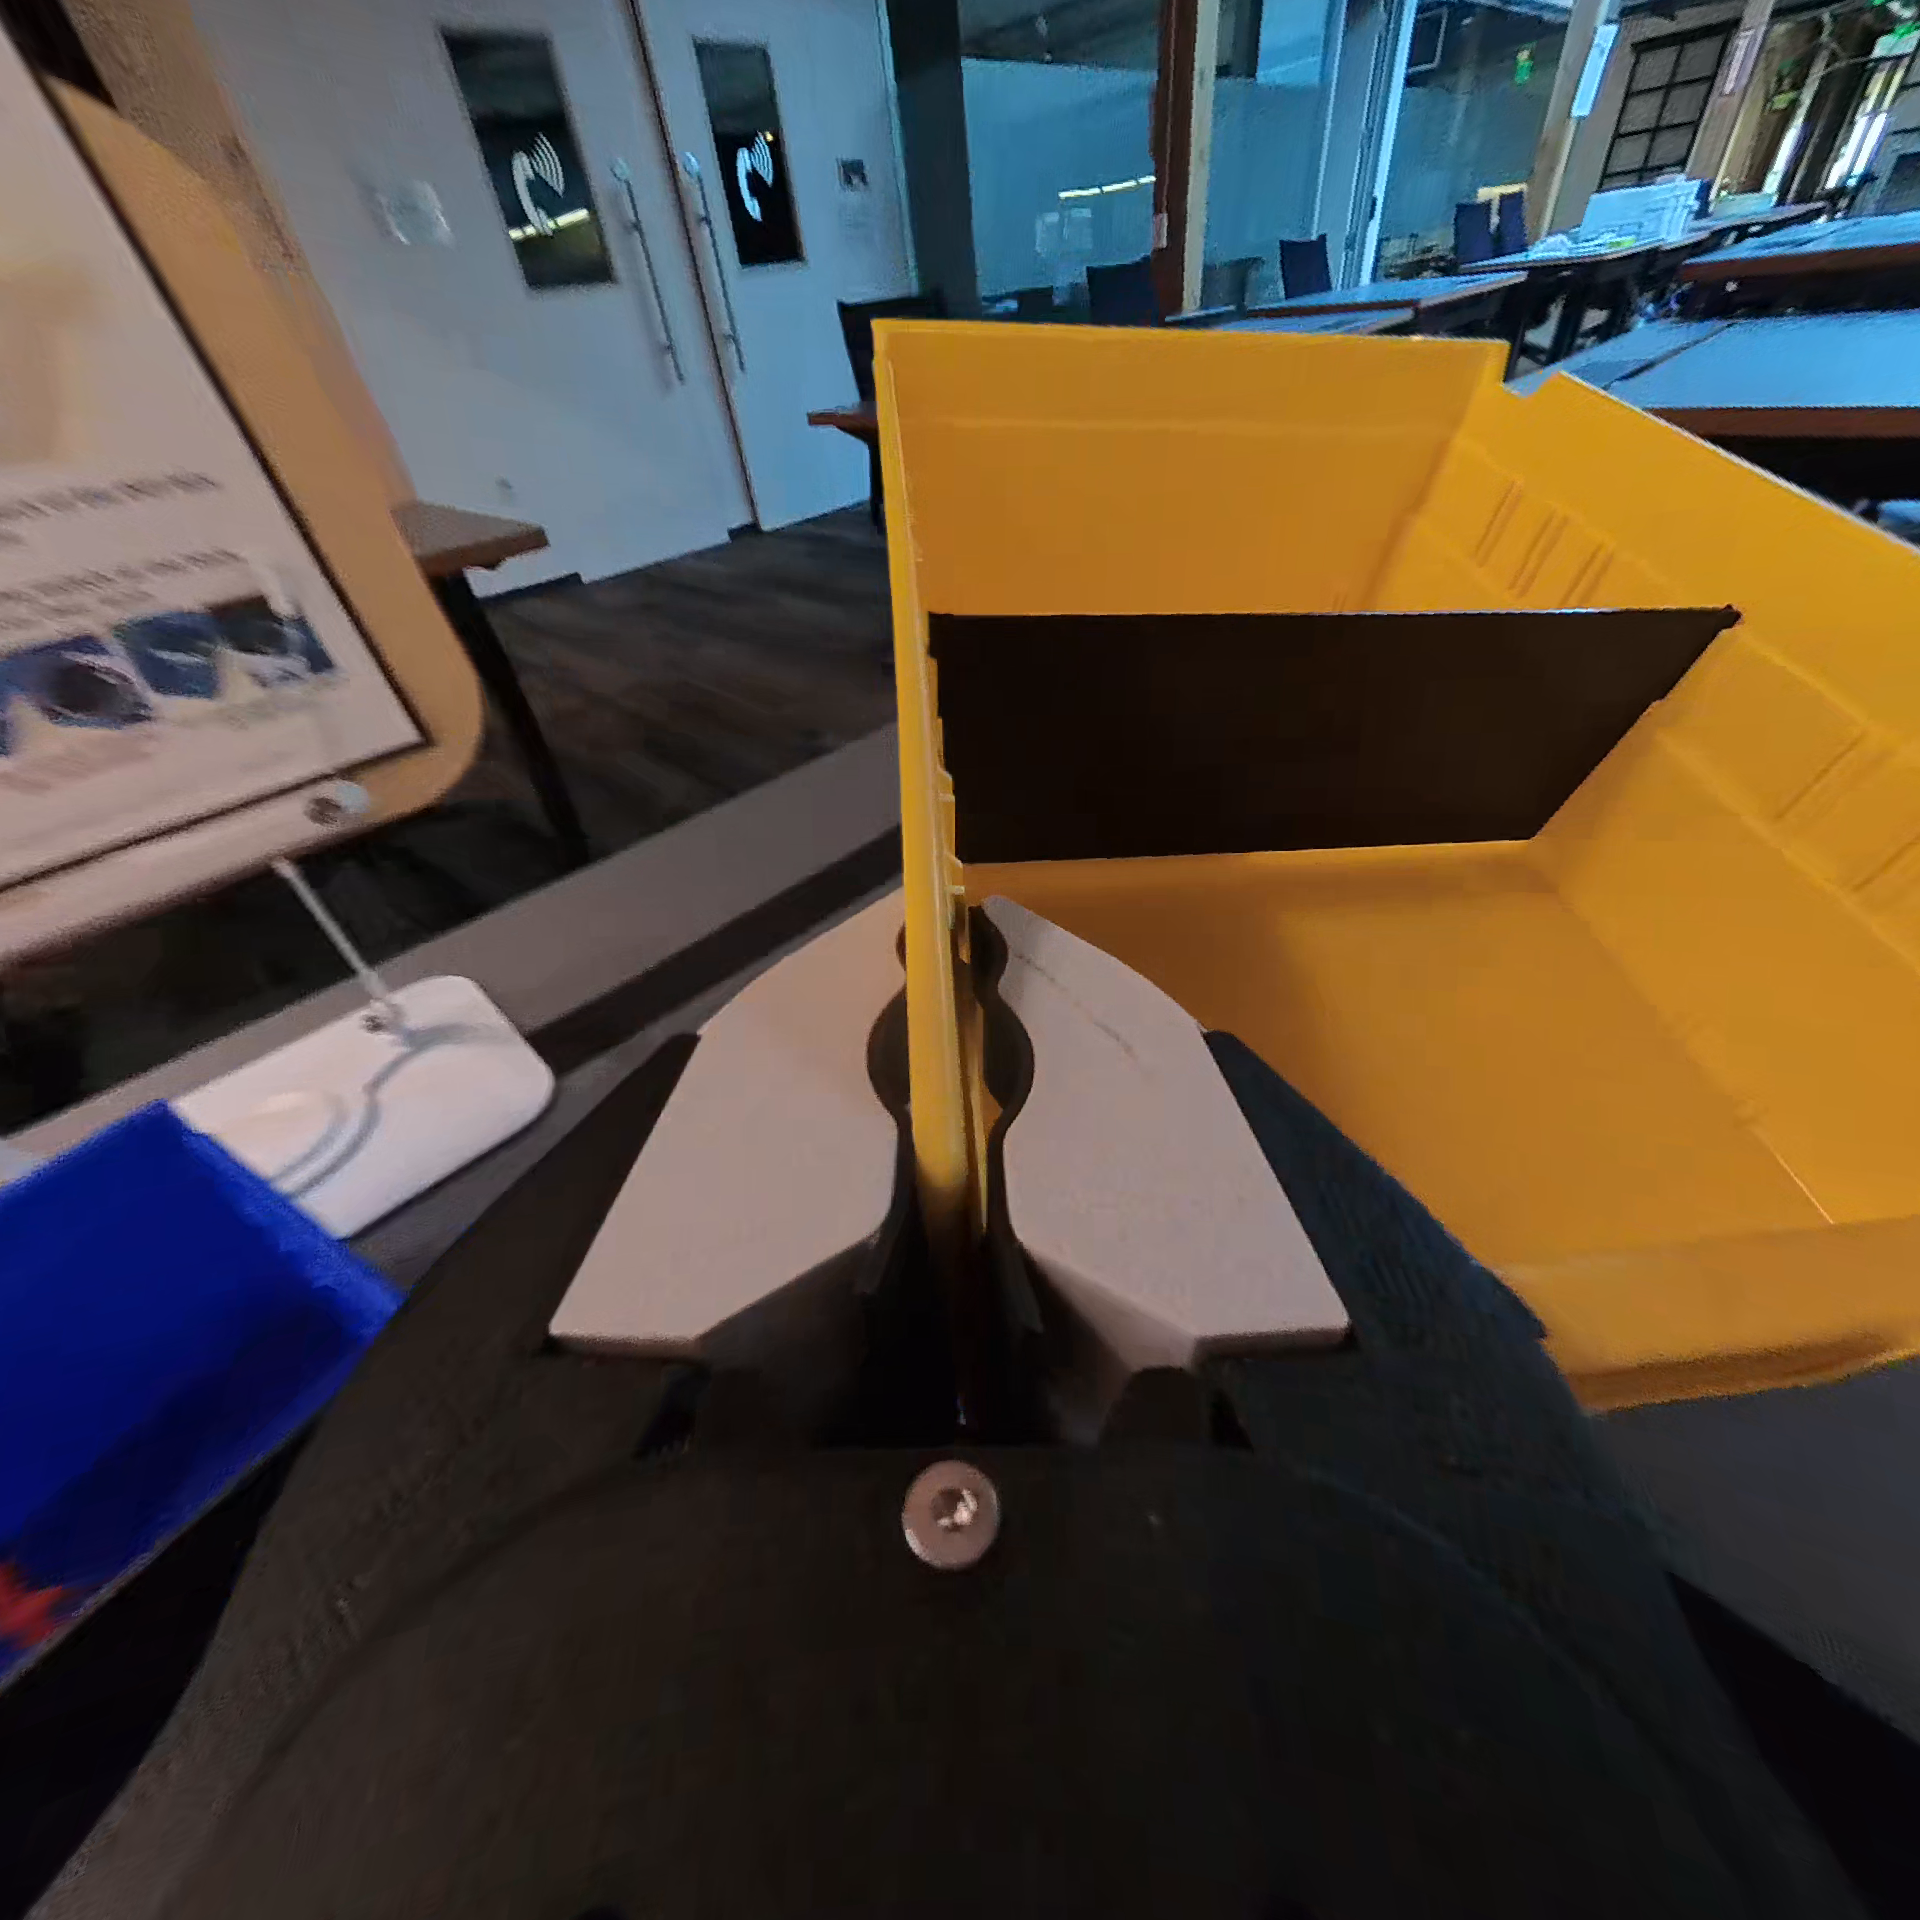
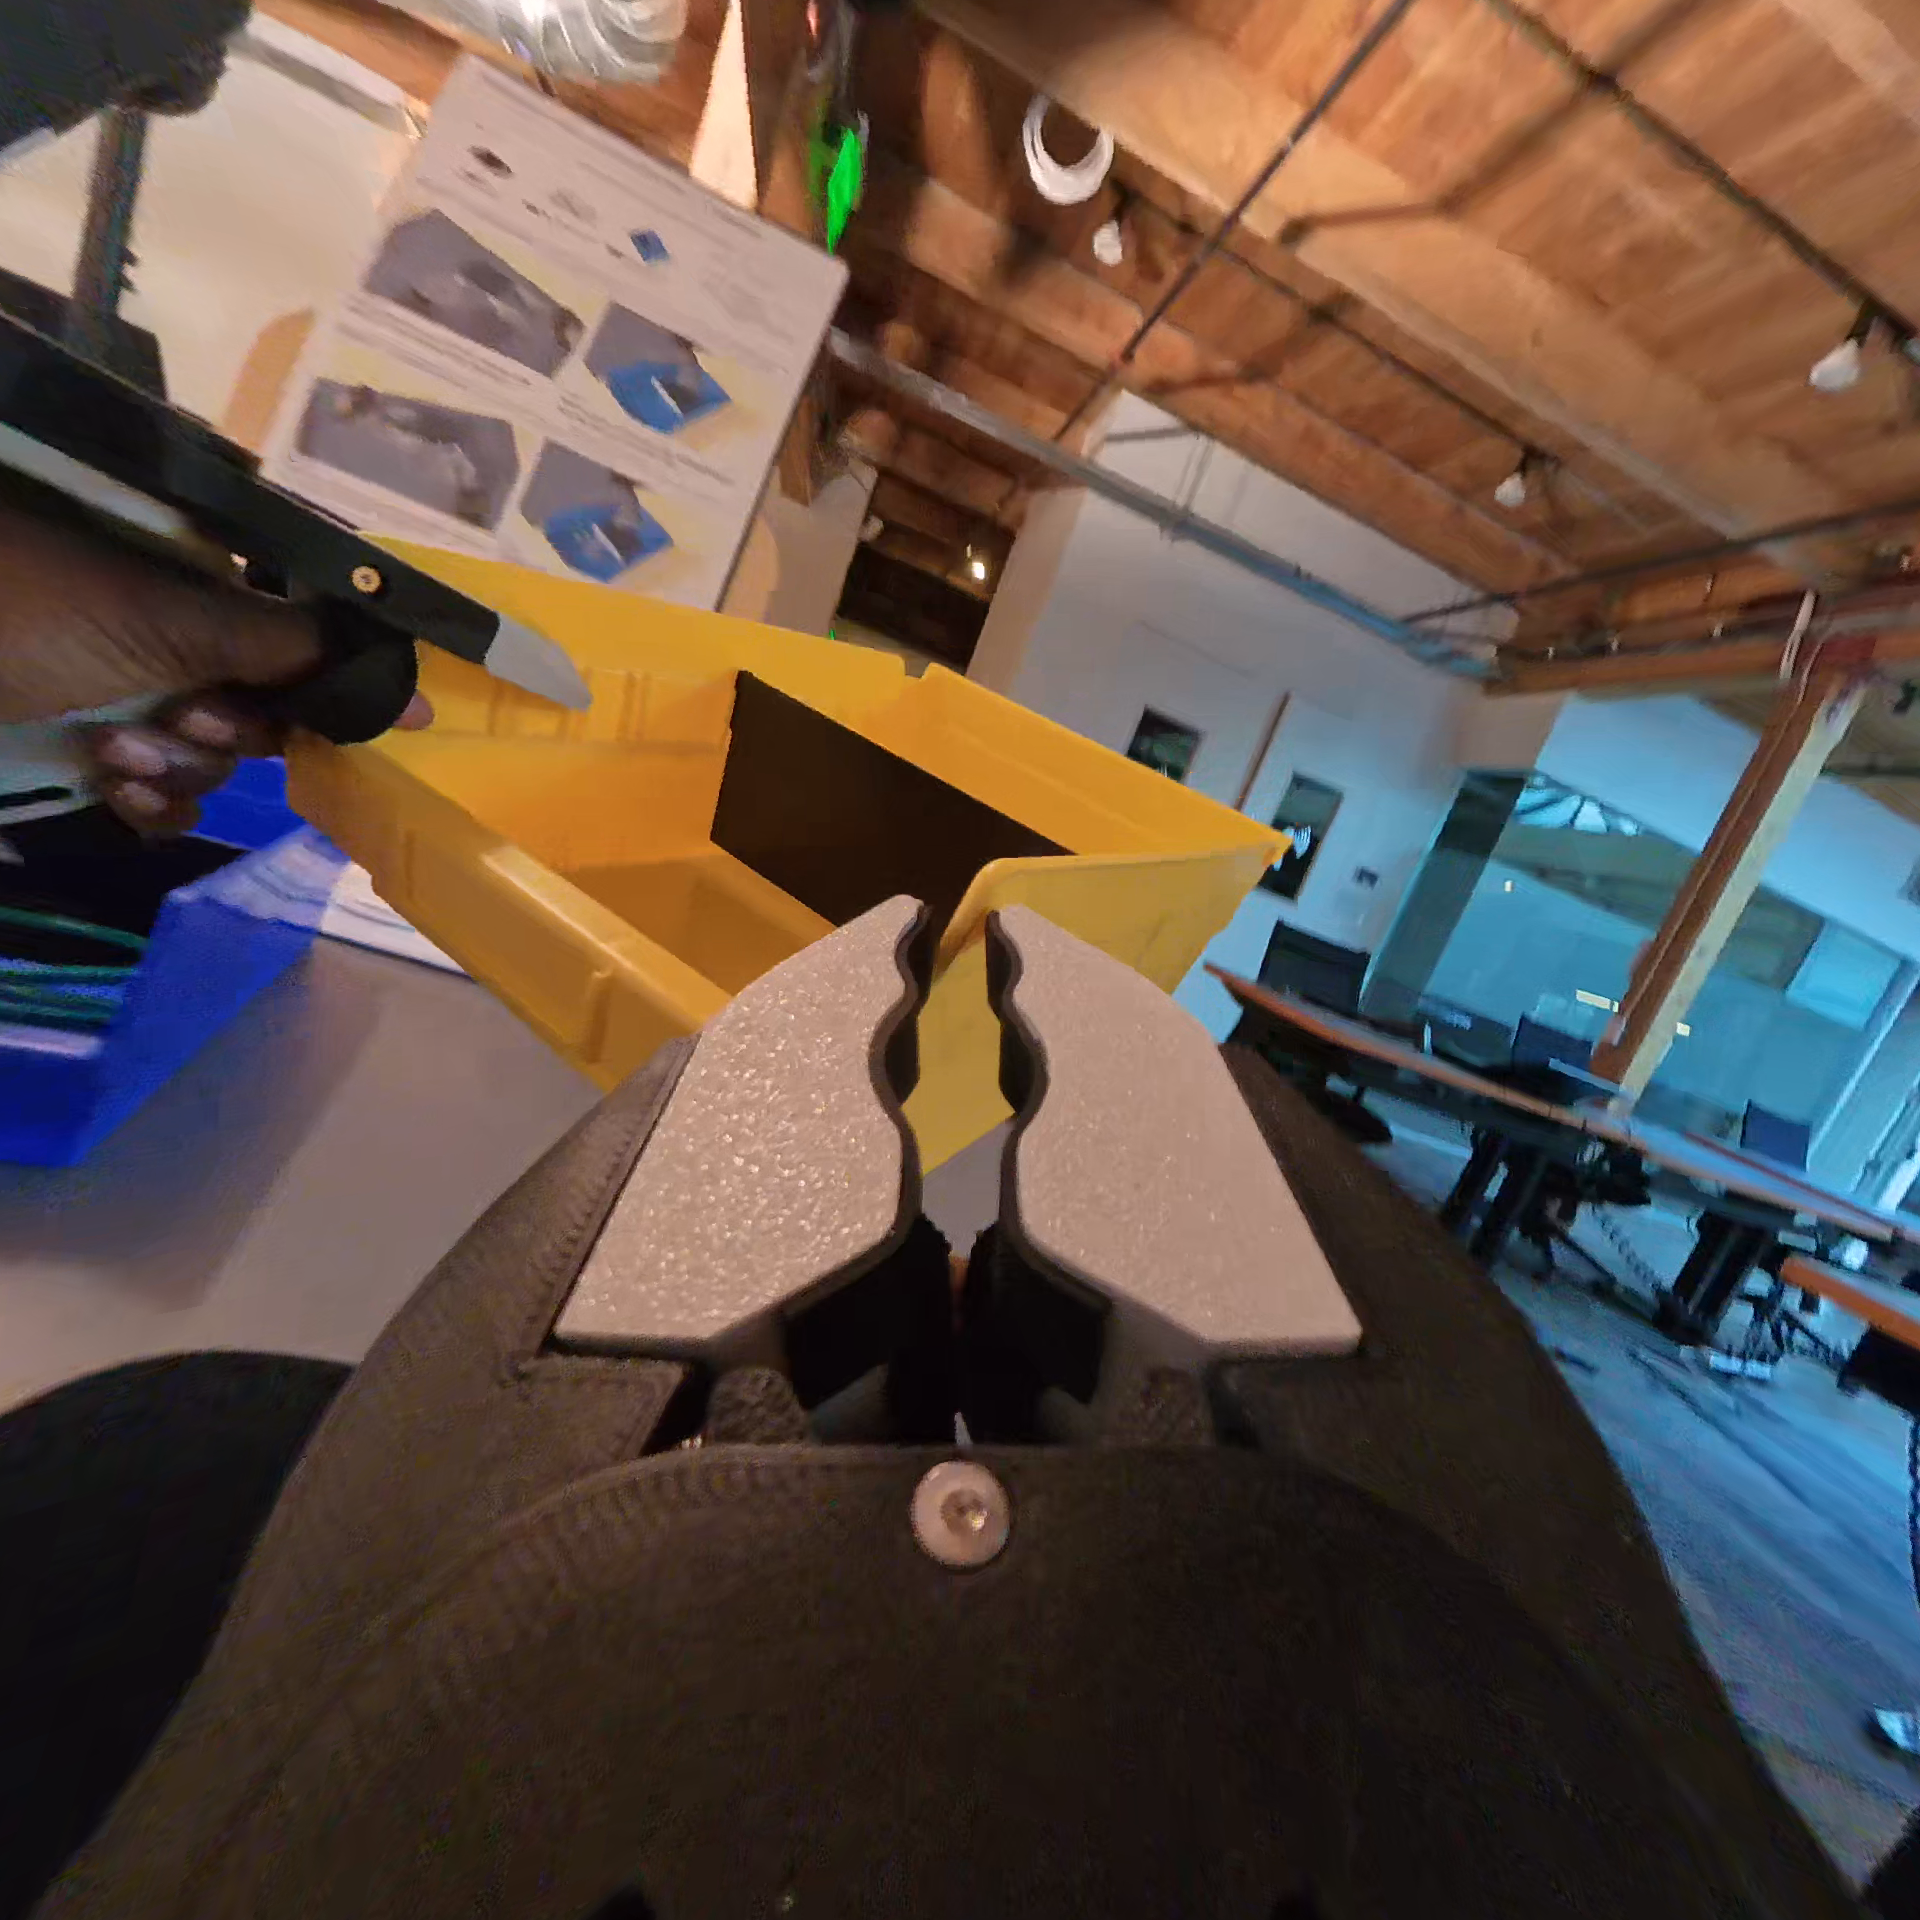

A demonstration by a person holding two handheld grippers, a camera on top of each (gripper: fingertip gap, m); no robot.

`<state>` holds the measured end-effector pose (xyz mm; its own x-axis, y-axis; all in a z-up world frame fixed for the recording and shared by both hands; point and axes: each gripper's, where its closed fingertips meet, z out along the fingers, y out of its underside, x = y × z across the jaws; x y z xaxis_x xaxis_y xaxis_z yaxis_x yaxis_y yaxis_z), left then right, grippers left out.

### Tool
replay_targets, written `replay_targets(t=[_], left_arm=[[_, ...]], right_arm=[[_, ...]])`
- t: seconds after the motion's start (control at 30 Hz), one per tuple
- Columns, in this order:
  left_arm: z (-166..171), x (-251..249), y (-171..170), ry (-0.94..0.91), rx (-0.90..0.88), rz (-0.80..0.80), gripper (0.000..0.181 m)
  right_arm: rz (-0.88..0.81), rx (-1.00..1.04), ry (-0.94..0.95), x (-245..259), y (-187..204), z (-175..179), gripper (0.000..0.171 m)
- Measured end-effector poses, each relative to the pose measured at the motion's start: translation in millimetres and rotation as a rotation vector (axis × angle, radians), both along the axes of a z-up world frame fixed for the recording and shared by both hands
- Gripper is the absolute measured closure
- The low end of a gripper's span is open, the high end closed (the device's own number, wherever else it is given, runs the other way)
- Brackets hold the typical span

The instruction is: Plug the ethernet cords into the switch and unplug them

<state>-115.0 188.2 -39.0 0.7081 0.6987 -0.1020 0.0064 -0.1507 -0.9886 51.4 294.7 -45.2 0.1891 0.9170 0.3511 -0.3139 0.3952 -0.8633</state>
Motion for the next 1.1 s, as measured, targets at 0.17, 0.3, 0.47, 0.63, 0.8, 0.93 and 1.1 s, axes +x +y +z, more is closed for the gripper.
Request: replay_targets(t=[0.17,0.3,0.47,0.63,0.8,0.93,1.1], left_arm=[[-40.7,-3.6,36.7,-0.076,-0.009,0.006,0.176],[-68.6,-5.0,48.6,-0.132,-0.036,0.03,0.176],[-96.2,-7.9,48.7,-0.169,-0.08,0.07,0.175],[-116.0,-6.3,45.2,-0.222,-0.063,0.075,0.173],[-130.2,15.3,54.3,-0.287,-0.107,-0.072,0.15],[-114.8,35.6,44.2,-0.279,-0.089,-0.153,0.118],[-68.6,84.8,1.1,-0.103,-0.107,-0.322,0.112]], right_arm=[[-0.073,-0.074,-0.099,-5.5,39.2,-28.8,0.162],[-0.075,-0.156,-0.183,-11.5,56.5,-50.8,0.163],[-0.084,-0.22,-0.319,-22.6,66.0,-81.1,0.162],[-0.068,-0.238,-0.346,-25.8,66.5,-90.2,0.161],[-0.08,-0.277,-0.357,-25.9,78.5,-92.2,0.159],[-0.062,-0.277,-0.428,-30.2,83.7,-101.9,0.15],[-0.002,-0.13,-0.342,-29.3,67.8,-77.5,0.141]])
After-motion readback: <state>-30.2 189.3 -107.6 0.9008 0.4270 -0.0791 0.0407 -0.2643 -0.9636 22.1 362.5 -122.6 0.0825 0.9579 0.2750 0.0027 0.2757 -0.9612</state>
